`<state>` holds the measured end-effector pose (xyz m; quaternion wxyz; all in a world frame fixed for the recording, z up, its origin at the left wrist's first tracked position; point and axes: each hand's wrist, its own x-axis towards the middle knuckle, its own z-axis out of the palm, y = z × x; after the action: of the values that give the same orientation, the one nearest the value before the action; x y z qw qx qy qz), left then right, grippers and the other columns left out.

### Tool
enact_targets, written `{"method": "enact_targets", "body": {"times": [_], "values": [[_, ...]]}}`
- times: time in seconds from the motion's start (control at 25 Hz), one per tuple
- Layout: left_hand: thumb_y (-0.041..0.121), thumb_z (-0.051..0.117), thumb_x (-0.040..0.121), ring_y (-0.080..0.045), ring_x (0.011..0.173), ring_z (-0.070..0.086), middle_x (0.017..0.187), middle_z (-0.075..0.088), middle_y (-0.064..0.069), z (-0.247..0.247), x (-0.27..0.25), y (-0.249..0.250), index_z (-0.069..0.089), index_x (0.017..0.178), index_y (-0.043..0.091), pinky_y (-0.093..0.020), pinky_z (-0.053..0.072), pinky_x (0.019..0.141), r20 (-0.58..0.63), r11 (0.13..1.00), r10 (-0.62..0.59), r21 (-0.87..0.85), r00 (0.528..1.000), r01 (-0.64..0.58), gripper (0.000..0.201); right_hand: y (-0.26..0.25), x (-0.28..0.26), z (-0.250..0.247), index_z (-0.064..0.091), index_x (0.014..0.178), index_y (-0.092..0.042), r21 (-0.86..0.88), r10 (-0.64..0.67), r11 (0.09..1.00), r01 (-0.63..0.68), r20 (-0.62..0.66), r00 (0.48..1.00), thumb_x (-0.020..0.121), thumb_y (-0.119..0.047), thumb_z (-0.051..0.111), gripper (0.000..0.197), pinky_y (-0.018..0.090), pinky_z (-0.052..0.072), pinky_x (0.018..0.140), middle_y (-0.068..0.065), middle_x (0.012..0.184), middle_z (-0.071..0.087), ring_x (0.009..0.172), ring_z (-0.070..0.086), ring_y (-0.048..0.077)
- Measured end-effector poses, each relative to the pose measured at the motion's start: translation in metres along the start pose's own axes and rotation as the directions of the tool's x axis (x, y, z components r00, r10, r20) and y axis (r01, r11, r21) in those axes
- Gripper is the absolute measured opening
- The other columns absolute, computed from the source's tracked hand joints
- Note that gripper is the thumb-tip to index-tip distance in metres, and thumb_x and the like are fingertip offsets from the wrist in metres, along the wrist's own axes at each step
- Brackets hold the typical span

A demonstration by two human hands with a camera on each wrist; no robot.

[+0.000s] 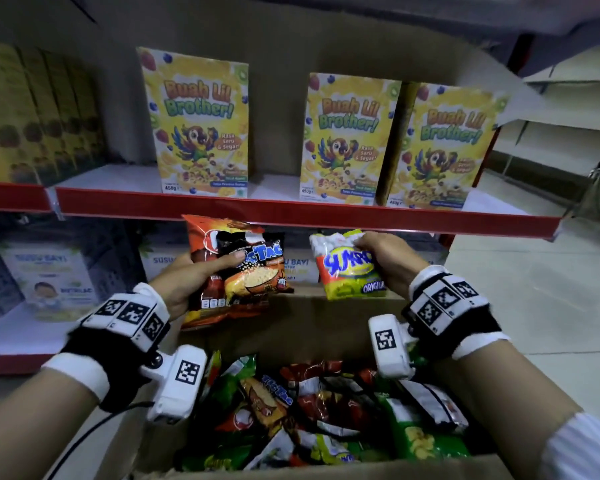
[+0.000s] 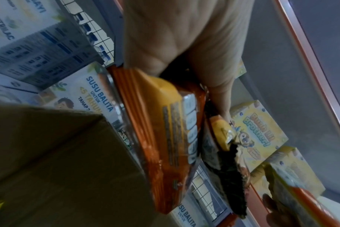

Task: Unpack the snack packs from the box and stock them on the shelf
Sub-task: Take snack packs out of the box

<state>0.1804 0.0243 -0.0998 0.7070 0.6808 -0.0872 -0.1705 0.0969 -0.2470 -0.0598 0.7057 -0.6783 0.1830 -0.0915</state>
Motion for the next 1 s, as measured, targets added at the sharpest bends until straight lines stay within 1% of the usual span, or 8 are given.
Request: {"method": "enact_targets", "body": {"times": [0.08, 0.16, 0.28, 0.4, 0.56, 0.72, 0.84, 1.0], "values": [[0.033, 0.083, 0.060, -0.030, 0.101, 0.068, 0.108, 0.072, -0.013, 0.007, -0.001, 0.001, 0.061, 0.121, 0.010, -0.048, 0.051, 0.096, 0.007, 1.000, -0.012, 0.013, 1.000, 0.012, 0.069, -0.010, -0.007, -0.005, 0.063, 0.090, -0.006, 0.078, 0.017, 0.997, -0.017, 0.005, 1.000, 0.092, -0.025, 0.058, 0.020, 0.031, 0.057, 0.060, 0.010, 0.068, 0.071, 0.057, 0.067, 0.020], [0.033, 0.082, 0.060, -0.030, 0.100, 0.069, 0.107, 0.072, -0.012, 0.014, -0.003, 0.004, 0.060, 0.122, 0.010, -0.048, 0.051, 0.095, 0.030, 1.000, -0.019, 0.007, 0.999, 0.019, 0.069, -0.019, -0.015, -0.006, 0.065, 0.105, -0.005, 0.138, -0.021, 0.990, 0.001, 0.145, 0.989, 0.082, -0.034, 0.067, 0.036, 0.039, 0.060, 0.066, 0.013, 0.085, 0.073, 0.070, 0.072, 0.023], [0.033, 0.082, 0.059, -0.030, 0.099, 0.069, 0.107, 0.072, -0.012, 0.026, -0.007, 0.009, 0.059, 0.122, 0.011, -0.047, 0.052, 0.093, 0.051, 1.000, -0.008, -0.010, 0.999, 0.008, 0.070, -0.030, -0.028, 0.003, 0.065, 0.107, -0.002, 0.176, -0.129, 0.981, 0.086, 0.249, 0.960, 0.077, -0.019, 0.072, 0.036, 0.037, 0.060, 0.064, 0.014, 0.087, 0.074, 0.070, 0.072, 0.022], [0.033, 0.082, 0.056, -0.029, 0.097, 0.070, 0.105, 0.073, -0.011, 0.040, -0.011, 0.014, 0.060, 0.122, 0.013, -0.045, 0.054, 0.090, 0.091, 0.998, 0.023, -0.052, 0.996, -0.018, 0.072, -0.030, -0.030, 0.019, 0.066, 0.090, -0.004, 0.102, -0.215, 0.974, 0.203, 0.134, 0.967, 0.083, -0.018, 0.070, 0.017, 0.033, 0.059, 0.055, 0.011, 0.070, 0.073, 0.059, 0.070, 0.019], [0.039, 0.087, 0.045, -0.028, 0.096, 0.071, 0.105, 0.074, -0.009, 0.056, -0.016, 0.018, 0.062, 0.118, 0.017, -0.046, 0.054, 0.089, 0.062, 0.989, 0.094, -0.120, 0.994, -0.086, 0.080, -0.020, -0.024, 0.032, 0.060, 0.102, -0.001, -0.265, -0.397, 0.894, 0.360, -0.100, 0.912, 0.090, -0.039, 0.060, 0.040, 0.051, 0.054, 0.082, 0.019, 0.097, 0.069, 0.091, 0.066, 0.035], [0.046, 0.087, 0.042, -0.025, 0.091, 0.072, 0.099, 0.076, -0.004, 0.064, -0.020, 0.024, 0.063, 0.111, 0.026, -0.044, 0.056, 0.083, -0.012, 0.972, 0.154, -0.180, 0.988, -0.153, 0.076, -0.018, -0.029, 0.036, 0.045, 0.077, -0.014, -0.390, -0.466, 0.839, 0.380, -0.151, 0.872, 0.091, -0.050, 0.051, 0.039, 0.041, 0.047, 0.072, 0.008, 0.080, 0.057, 0.080, 0.057, 0.028], [0.043, 0.084, 0.052, -0.025, 0.089, 0.073, 0.101, 0.075, -0.005, 0.071, -0.025, 0.029, 0.062, 0.114, 0.025, -0.040, 0.059, 0.073, 0.003, 0.960, 0.164, -0.232, 0.986, -0.159, 0.068, -0.020, -0.033, 0.041, 0.052, 0.087, -0.007, -0.364, -0.450, 0.852, 0.376, -0.141, 0.882, 0.092, -0.048, 0.050, 0.041, 0.048, 0.051, 0.082, 0.016, 0.095, 0.065, 0.092, 0.063, 0.034], [0.048, 0.082, 0.056, -0.022, 0.094, 0.072, 0.106, 0.074, 0.000, 0.080, -0.030, 0.032, 0.057, 0.118, 0.032, -0.042, 0.058, 0.080, -0.015, 0.941, 0.230, -0.250, 0.973, -0.227, 0.069, -0.023, -0.040, 0.041, 0.051, 0.091, -0.005, -0.494, -0.550, 0.764, 0.414, -0.165, 0.818, 0.094, -0.045, 0.047, 0.040, 0.022, 0.042, 0.065, 0.008, 0.087, 0.059, 0.086, 0.056, 0.028]]}}
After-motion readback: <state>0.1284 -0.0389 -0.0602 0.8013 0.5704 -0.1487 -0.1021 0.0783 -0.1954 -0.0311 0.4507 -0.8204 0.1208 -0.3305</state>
